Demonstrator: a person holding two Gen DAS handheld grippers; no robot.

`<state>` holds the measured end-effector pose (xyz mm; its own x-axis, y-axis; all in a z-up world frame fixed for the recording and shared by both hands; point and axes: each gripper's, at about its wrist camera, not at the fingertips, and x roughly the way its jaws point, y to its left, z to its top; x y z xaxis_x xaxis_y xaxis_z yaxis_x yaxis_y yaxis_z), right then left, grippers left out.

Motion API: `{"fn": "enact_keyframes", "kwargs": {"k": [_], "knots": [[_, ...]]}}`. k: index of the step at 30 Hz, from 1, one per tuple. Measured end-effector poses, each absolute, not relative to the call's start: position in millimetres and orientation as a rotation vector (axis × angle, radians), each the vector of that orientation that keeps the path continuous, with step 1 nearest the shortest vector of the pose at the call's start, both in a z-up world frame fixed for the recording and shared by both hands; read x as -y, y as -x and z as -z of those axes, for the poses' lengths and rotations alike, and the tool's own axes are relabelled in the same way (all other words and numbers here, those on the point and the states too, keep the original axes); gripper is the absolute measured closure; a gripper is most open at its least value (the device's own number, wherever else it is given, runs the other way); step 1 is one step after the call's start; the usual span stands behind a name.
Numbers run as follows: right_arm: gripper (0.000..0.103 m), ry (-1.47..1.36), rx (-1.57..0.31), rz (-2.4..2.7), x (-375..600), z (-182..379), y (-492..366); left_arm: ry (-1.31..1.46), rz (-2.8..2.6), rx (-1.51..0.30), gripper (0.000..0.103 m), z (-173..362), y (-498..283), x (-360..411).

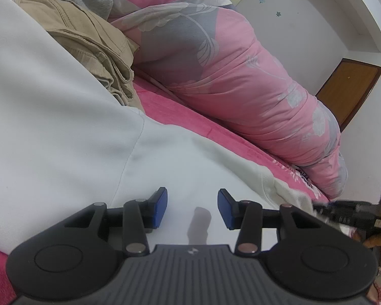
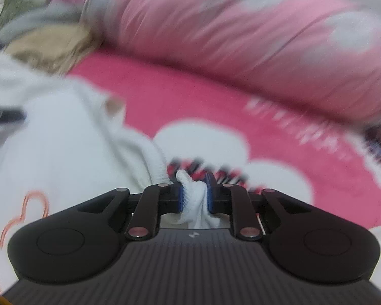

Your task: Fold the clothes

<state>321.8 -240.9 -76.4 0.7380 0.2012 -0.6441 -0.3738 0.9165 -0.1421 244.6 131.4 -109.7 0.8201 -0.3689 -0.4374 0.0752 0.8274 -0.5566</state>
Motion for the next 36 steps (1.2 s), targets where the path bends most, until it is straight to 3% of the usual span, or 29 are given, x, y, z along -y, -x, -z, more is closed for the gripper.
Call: {"fn": "enact_keyframes", "kwargs": {"k": [3, 10, 13, 21, 28, 36], "knots": [[0.089, 0.244, -0.568, -0.200, 249, 77, -324, 0.550, 0.249, -0.565, 0.058, 110, -245, -131], [0.085, 0.269, -0.603, -0.067, 245, 118, -350, 0.550, 0.250, -0.565, 0.058, 109, -245, -131], [0.078, 0.192, -0.600, 0.016, 252, 112, -359, 0.550, 0.251, -0.565, 0.058, 109, -245, -131], [0.075, 0.004, -0.546, -0.153, 247, 68, -361, 0.548, 0.252, -0.566, 0.058, 109, -244, -132], [0.078, 0.206, -0.705, -0.315, 200, 94, -360, 0.548, 0.252, -0.567, 0.058, 109, -244, -132], [0.079, 0.460, -0.660, -0.365, 175, 106, -331, 0.547, 0.253, -0.568, 0.057, 109, -245, -132]]}}
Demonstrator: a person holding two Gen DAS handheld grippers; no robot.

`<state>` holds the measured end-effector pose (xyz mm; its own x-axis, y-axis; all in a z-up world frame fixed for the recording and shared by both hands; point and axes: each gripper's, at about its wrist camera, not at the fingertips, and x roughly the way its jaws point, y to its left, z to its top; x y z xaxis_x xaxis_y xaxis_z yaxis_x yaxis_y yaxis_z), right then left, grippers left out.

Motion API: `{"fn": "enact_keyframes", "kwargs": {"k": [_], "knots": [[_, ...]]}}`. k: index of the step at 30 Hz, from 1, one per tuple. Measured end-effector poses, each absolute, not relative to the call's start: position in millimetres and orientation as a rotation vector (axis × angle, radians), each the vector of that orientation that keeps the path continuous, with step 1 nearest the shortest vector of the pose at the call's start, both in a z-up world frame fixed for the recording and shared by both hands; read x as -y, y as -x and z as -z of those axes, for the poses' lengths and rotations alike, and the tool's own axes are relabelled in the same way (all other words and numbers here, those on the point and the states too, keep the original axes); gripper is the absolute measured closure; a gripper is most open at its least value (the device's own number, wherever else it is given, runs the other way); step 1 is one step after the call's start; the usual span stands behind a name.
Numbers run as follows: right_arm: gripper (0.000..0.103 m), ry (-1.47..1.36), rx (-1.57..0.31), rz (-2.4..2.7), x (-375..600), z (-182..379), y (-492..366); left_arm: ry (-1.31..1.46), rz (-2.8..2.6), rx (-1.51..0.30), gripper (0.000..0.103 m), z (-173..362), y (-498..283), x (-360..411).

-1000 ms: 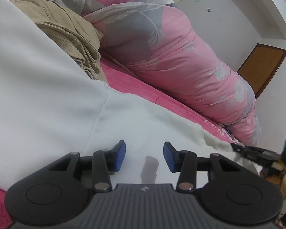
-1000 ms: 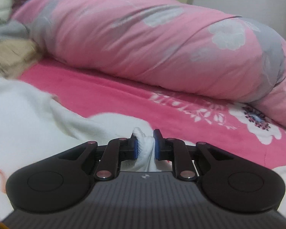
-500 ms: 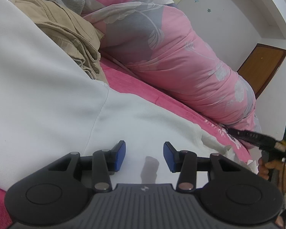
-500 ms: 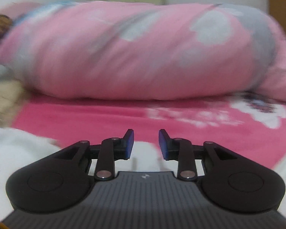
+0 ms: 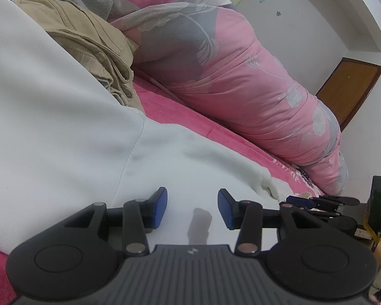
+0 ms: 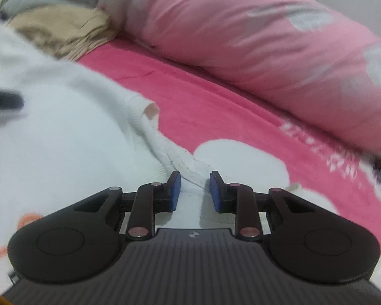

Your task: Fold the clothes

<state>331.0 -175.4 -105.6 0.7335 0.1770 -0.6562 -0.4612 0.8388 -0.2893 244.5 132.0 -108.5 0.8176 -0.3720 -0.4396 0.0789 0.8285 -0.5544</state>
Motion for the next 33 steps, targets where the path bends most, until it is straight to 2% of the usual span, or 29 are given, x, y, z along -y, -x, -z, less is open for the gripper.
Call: {"fn": "enact_keyframes", "kwargs": {"k": [3, 7, 9, 12, 13, 14, 16, 17, 21, 25, 30, 33], "knots": [[0.076, 0.542, -0.664, -0.410, 168, 101, -338, 0.547, 0.254, -0.568, 0.057, 109, -244, -132], [0.066, 0.582, -0.742, -0.507, 169, 94, -361, 0.544, 0.255, -0.568, 0.057, 109, -244, -131], [0.059, 0.534, -0.828, -0.553, 176, 90, -380, 0.543, 0.256, -0.567, 0.056, 109, -244, -131], [0.058, 0.377, -0.981, -0.592, 191, 88, -407, 0.543, 0.257, -0.567, 0.056, 109, -244, -131], [0.062, 0.380, -0.991, -0.598, 190, 88, -407, 0.543, 0.257, -0.567, 0.056, 109, -245, -132], [0.077, 0.403, -0.986, -0.614, 187, 87, -404, 0.543, 0.258, -0.567, 0.056, 108, -245, -132], [0.096, 0.464, -0.945, -0.648, 178, 87, -388, 0.544, 0.258, -0.567, 0.055, 109, -245, -132], [0.098, 0.491, -0.914, -0.632, 173, 87, -382, 0.545, 0.259, -0.567, 0.056, 109, -245, -132], [0.100, 0.592, -0.657, -0.423, 163, 83, -351, 0.546, 0.259, -0.567, 0.055, 109, -244, -131], [0.101, 0.672, -0.507, -0.310, 150, 102, -332, 0.545, 0.259, -0.567, 0.056, 108, -244, -130], [0.099, 0.752, -0.501, -0.185, 140, 147, -354, 0.545, 0.260, -0.567, 0.056, 108, -244, -131], [0.098, 0.555, -0.530, -0.117, 161, 135, -374, 0.546, 0.260, -0.567, 0.056, 108, -244, -131]]}}
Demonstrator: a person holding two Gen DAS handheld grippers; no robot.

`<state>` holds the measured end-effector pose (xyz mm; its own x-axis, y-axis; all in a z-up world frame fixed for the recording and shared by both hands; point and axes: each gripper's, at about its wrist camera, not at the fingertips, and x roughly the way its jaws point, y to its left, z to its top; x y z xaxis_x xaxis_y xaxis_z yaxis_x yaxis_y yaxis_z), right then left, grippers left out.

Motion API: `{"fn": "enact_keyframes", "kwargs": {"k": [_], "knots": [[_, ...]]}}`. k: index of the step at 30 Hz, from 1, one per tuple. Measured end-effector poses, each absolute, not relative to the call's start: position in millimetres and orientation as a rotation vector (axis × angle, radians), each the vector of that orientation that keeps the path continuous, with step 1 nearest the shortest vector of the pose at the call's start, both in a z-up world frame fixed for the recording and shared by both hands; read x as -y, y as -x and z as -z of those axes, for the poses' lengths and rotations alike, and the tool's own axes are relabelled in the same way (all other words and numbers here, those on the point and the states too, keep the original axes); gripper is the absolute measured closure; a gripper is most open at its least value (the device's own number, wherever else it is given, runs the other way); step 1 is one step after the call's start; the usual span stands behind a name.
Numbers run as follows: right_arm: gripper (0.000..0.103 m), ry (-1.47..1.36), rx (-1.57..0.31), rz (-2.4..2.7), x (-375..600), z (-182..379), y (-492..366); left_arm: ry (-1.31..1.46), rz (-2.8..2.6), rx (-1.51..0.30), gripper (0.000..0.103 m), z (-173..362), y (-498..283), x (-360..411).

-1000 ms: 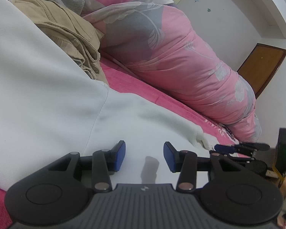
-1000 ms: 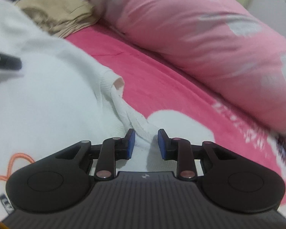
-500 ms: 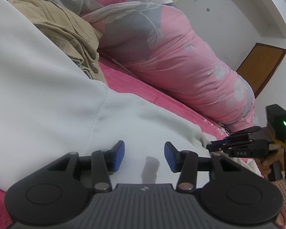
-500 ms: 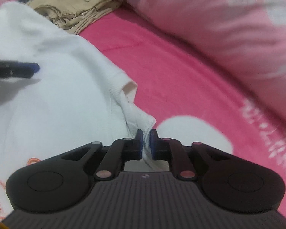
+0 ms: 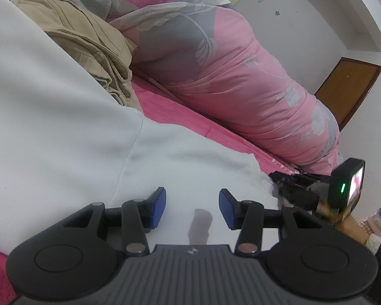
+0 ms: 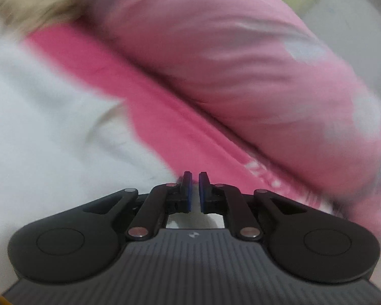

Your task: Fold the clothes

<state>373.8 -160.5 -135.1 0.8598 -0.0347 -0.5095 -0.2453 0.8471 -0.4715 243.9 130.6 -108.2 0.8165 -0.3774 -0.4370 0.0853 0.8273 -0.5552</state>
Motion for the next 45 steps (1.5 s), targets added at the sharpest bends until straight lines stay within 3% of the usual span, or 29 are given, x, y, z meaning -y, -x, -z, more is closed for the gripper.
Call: {"fn": "enact_keyframes", "kwargs": {"k": [6, 9, 12, 19, 22, 28, 34, 39, 41, 43, 45], "knots": [[0.097, 0.124, -0.554, -0.346, 189, 87, -366, 0.542, 0.259, -0.568, 0.055, 108, -244, -130], [0.100, 0.168, -0.671, -0.460, 159, 107, -379, 0.543, 0.260, -0.567, 0.055, 108, -244, -131], [0.103, 0.162, -0.670, -0.351, 151, 122, -405, 0.551, 0.265, -0.566, 0.055, 109, -244, -132], [0.098, 0.096, -0.537, -0.064, 241, 50, -367, 0.552, 0.265, -0.568, 0.055, 109, -244, -131], [0.097, 0.067, -0.620, -0.137, 265, 50, -337, 0.549, 0.265, -0.570, 0.055, 108, -244, -132], [0.102, 0.110, -0.798, -0.184, 255, 115, -367, 0.549, 0.265, -0.568, 0.055, 109, -245, -132], [0.099, -0.053, -0.701, 0.115, 299, 113, -417, 0.559, 0.271, -0.563, 0.055, 111, -245, -133], [0.097, -0.113, -0.553, 0.178, 338, 58, -321, 0.560, 0.271, -0.565, 0.055, 110, -245, -133], [0.092, -0.136, -0.541, 0.207, 351, 39, -272, 0.552, 0.266, -0.570, 0.055, 108, -246, -132], [0.085, -0.163, -0.557, 0.222, 369, 29, -222, 0.537, 0.261, -0.572, 0.052, 106, -246, -129], [0.080, -0.181, -0.581, 0.244, 388, 28, -175, 0.515, 0.252, -0.569, 0.040, 102, -244, -127]]}}
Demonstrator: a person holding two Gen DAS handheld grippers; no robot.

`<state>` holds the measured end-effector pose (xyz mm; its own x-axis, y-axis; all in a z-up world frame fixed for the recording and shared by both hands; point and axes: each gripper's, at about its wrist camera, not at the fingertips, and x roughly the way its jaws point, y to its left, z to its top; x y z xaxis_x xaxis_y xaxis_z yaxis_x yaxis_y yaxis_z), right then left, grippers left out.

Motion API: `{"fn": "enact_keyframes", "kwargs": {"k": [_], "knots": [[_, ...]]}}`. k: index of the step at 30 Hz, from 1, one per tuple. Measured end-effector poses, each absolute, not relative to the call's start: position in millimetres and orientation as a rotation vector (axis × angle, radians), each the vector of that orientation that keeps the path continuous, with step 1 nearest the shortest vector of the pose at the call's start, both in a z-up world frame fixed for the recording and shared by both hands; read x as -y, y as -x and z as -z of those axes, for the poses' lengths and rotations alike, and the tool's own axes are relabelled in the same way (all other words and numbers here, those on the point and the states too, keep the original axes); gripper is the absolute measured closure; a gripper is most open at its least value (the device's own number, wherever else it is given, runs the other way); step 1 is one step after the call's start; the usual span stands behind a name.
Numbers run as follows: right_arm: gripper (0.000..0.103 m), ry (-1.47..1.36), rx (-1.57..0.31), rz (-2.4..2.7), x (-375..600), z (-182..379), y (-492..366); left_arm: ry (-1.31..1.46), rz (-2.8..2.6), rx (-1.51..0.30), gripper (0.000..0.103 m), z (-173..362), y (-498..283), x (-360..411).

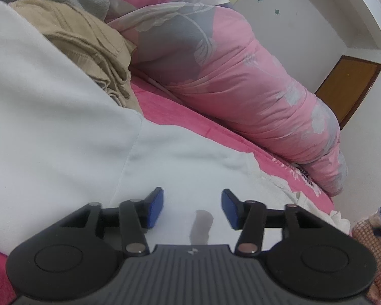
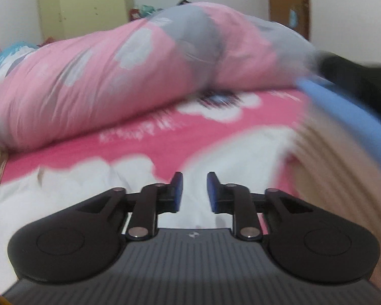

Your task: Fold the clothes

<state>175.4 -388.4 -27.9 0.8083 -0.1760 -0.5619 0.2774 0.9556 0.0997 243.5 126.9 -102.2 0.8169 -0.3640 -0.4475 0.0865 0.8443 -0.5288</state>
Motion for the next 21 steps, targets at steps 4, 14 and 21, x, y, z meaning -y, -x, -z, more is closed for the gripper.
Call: {"fn": "enact_keyframes", "kwargs": {"k": [4, 14, 21], "knots": [[0.073, -0.232, -0.629, 0.289, 422, 42, -122, 0.378, 0.177, -0.579, 0.035, 85, -233, -107], [0.052, -0.370, -0.558, 0.345, 451, 83, -185, 0.188, 0.284, -0.594, 0.033, 57, -220, -18], [0.050, -0.385, -0.534, 0.483, 473, 88, -275, 0.296, 0.325, -0.621, 0.033, 92, -233, -11]]}}
